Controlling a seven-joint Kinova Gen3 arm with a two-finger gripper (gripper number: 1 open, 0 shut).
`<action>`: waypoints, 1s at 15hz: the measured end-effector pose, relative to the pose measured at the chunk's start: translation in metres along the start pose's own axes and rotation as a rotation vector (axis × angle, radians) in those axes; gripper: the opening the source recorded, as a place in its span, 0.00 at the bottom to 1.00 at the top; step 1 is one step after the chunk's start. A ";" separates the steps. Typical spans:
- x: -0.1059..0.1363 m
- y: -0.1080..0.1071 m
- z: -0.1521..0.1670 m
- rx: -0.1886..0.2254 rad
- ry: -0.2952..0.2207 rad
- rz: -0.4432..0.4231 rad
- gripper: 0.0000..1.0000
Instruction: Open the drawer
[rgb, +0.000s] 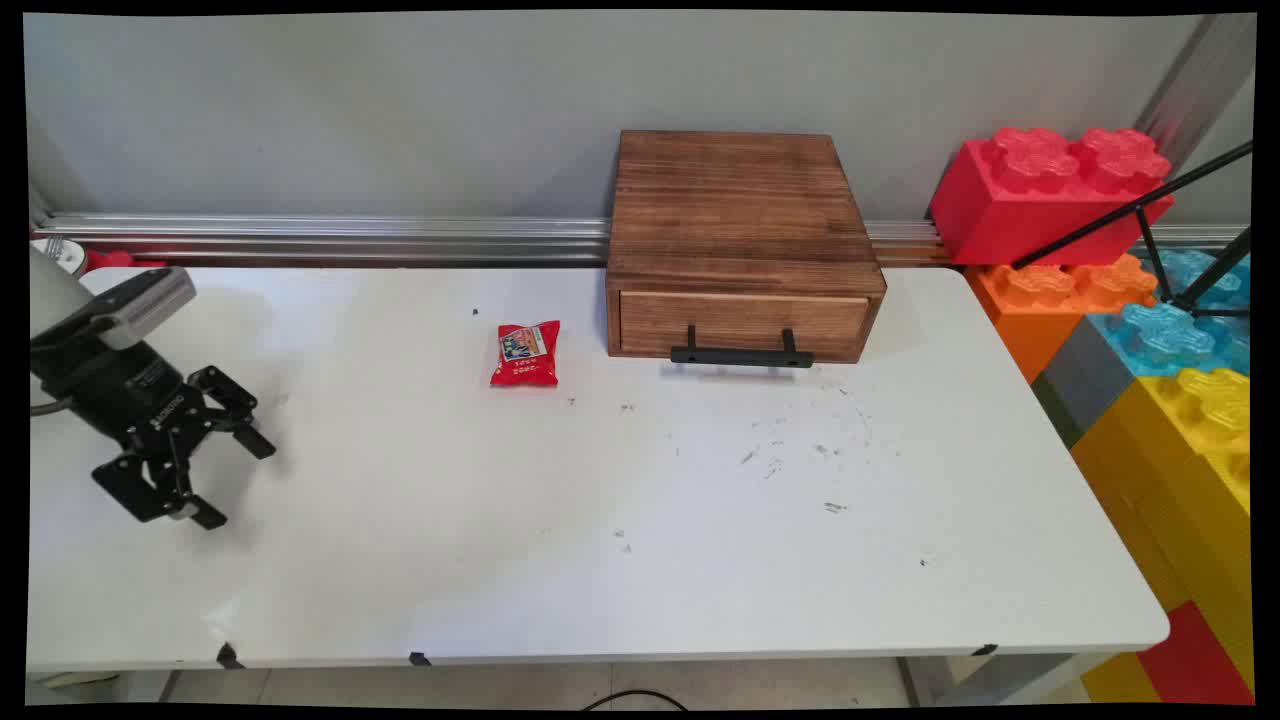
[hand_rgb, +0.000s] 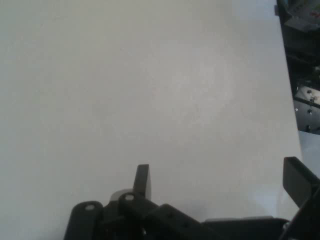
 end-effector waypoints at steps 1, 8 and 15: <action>0.004 -0.001 0.000 0.004 0.000 -0.007 1.00; 0.102 -0.029 0.002 0.086 0.101 0.002 1.00; 0.250 -0.062 0.025 0.118 0.153 0.081 1.00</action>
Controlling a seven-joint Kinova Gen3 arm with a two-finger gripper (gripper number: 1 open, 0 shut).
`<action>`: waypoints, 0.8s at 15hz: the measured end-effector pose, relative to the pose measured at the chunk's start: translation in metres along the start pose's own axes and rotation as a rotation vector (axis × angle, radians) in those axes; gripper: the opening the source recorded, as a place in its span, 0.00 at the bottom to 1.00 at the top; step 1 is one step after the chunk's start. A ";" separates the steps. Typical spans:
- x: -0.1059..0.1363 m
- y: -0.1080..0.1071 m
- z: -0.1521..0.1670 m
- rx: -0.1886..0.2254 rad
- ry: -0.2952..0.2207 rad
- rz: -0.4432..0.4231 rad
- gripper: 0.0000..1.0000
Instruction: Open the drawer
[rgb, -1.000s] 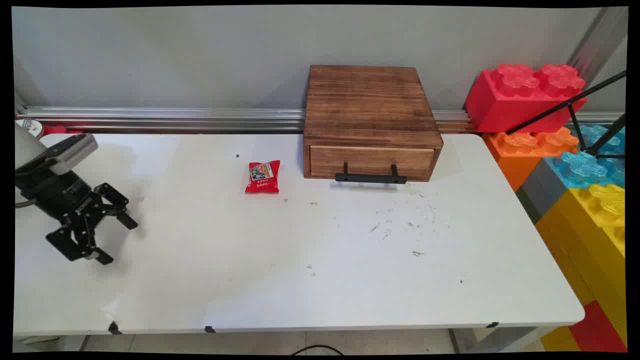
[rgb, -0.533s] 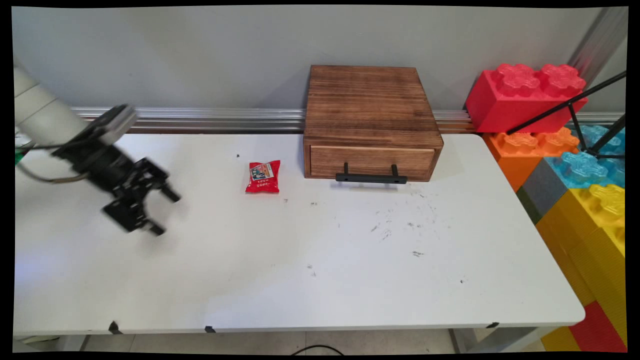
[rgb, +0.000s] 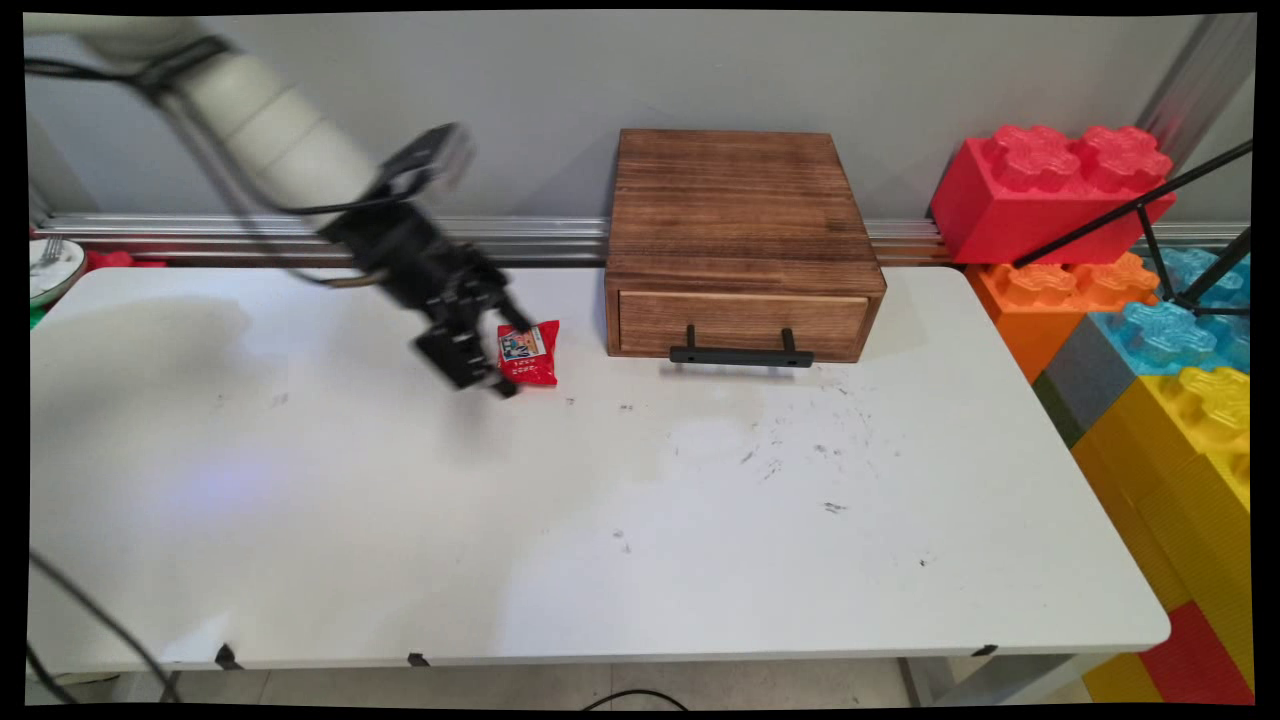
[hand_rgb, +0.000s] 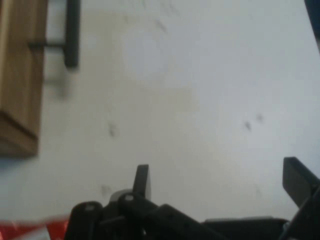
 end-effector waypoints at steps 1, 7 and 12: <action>0.020 -0.004 0.007 0.007 0.007 0.007 1.00; 0.129 -0.019 0.048 0.087 0.032 0.035 1.00; 0.161 -0.029 0.083 0.149 -0.016 0.036 1.00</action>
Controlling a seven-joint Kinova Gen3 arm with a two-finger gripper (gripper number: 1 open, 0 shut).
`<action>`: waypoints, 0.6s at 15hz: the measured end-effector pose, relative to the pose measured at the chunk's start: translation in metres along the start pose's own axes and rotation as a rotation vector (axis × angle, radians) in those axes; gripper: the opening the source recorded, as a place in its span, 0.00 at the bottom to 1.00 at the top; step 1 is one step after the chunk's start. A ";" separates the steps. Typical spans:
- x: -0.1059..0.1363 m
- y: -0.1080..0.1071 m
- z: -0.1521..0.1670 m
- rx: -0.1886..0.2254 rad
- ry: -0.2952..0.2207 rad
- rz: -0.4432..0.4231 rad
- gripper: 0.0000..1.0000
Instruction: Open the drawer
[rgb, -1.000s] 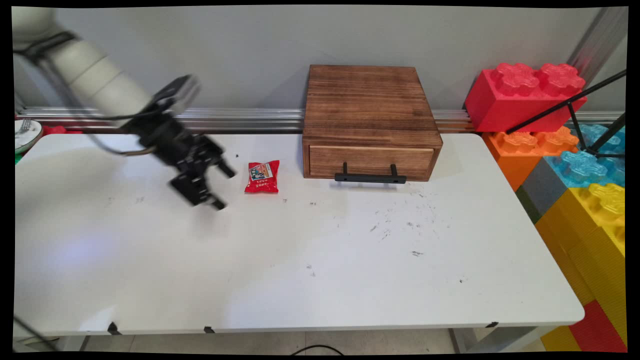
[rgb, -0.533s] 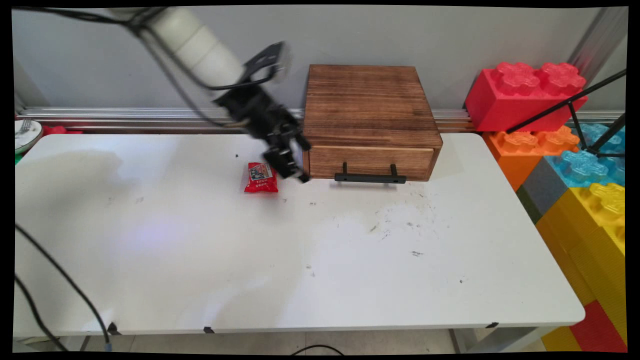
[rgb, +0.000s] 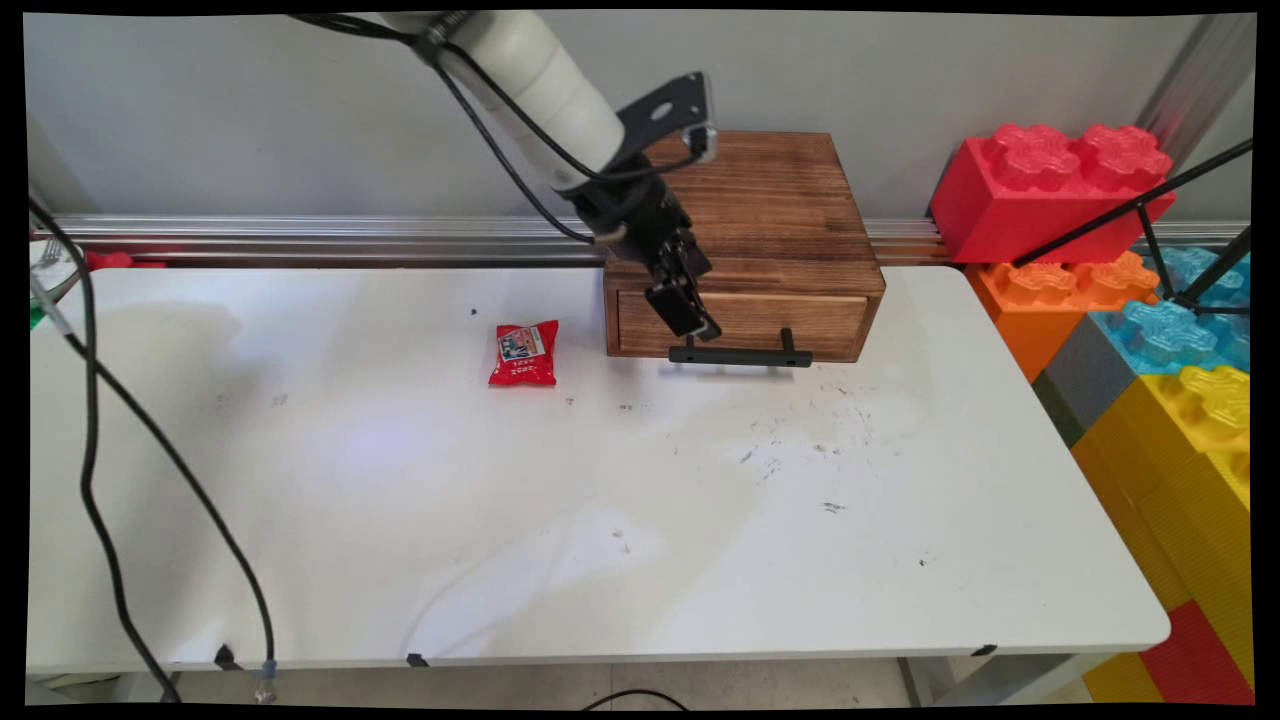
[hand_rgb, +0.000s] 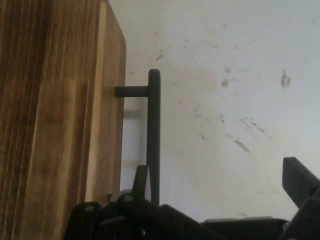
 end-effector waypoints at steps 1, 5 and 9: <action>0.001 0.000 0.007 0.006 -0.012 0.003 1.00; 0.001 0.003 0.035 0.022 -0.057 0.019 1.00; -0.003 0.009 0.063 0.040 -0.083 0.034 1.00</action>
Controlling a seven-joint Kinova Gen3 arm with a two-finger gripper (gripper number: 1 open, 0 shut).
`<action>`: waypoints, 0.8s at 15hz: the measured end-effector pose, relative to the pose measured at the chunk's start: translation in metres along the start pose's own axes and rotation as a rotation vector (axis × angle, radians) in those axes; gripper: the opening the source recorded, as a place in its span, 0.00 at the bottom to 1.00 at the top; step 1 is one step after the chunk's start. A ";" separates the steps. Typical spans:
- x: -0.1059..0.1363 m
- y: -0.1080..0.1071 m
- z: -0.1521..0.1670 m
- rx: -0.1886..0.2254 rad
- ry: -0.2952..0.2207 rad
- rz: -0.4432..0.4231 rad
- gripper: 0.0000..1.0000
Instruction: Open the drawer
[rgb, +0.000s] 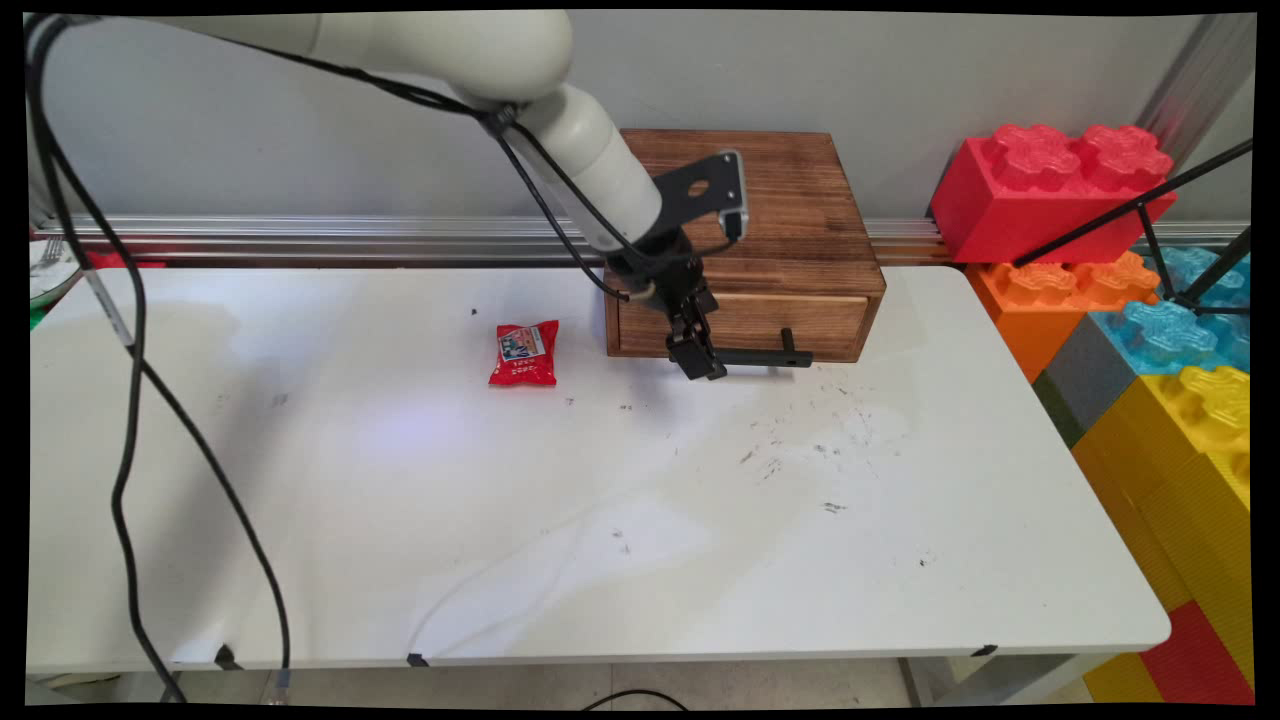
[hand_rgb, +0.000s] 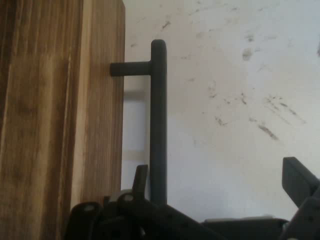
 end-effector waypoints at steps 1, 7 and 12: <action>0.000 0.001 0.004 0.004 -0.003 0.001 1.00; 0.001 0.006 0.033 0.027 -0.018 0.002 1.00; 0.004 0.007 0.051 0.041 -0.016 -0.003 1.00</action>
